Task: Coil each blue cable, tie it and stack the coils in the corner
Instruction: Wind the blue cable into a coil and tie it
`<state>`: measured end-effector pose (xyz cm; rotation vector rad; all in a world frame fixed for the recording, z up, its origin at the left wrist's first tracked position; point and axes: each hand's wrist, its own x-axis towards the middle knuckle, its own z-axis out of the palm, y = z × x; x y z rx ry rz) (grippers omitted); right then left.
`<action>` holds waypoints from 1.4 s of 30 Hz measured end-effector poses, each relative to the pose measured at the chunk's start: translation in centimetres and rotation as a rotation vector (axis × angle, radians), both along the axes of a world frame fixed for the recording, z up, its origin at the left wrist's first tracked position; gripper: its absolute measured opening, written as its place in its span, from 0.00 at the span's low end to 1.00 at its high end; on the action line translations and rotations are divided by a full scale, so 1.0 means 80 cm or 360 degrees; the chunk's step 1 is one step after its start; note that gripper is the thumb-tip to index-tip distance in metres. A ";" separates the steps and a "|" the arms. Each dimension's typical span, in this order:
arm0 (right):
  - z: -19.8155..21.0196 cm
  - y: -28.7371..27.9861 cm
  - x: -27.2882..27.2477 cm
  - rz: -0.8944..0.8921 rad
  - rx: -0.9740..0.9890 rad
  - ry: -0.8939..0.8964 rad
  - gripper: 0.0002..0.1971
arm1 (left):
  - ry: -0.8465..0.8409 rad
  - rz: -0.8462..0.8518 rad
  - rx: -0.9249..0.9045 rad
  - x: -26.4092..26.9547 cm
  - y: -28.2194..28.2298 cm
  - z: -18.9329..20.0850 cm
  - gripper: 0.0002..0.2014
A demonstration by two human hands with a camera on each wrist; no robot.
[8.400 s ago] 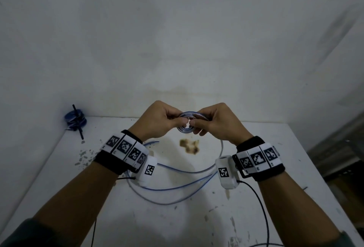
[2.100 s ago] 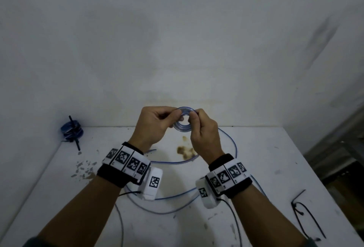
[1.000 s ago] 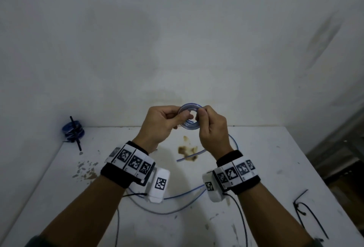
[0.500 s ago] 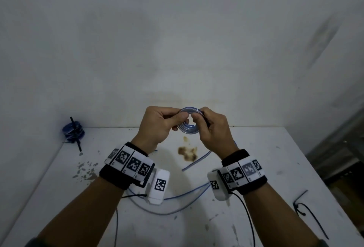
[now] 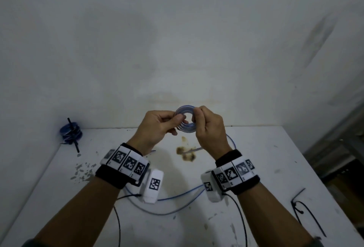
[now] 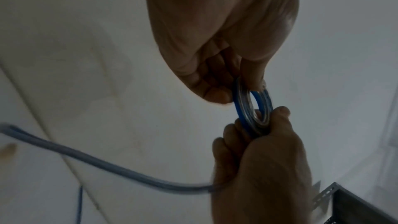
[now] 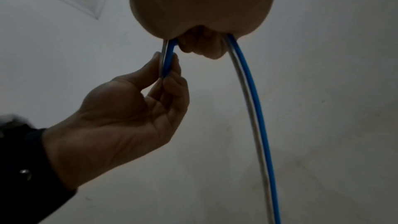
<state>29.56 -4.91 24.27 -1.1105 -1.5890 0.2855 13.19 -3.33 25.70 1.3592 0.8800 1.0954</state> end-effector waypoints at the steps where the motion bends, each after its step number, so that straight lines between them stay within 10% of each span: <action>1: 0.003 0.003 0.008 0.0011 0.0002 -0.0159 0.18 | 0.0129 -0.0040 0.0052 -0.009 0.003 0.003 0.05; 6: 0.028 0.010 0.021 0.0168 -0.0033 -0.0499 0.15 | 0.0419 -0.0094 0.0306 -0.019 0.013 0.021 0.06; 19: 0.025 0.007 0.021 0.0000 -0.0068 -0.0510 0.22 | 0.0079 0.0093 0.0300 -0.001 0.003 0.006 0.16; 29: 0.004 -0.005 -0.001 0.0108 -0.0018 0.0235 0.20 | -0.0240 0.0219 0.0028 0.007 0.005 0.009 0.05; 37: -0.001 -0.002 -0.025 -0.0033 0.0080 0.0262 0.12 | -0.0528 0.0057 -0.0320 0.016 -0.010 -0.001 0.10; 42: -0.002 0.009 -0.012 -0.0029 0.0055 -0.0071 0.18 | -0.0008 -0.0090 -0.0183 -0.006 -0.007 -0.002 0.10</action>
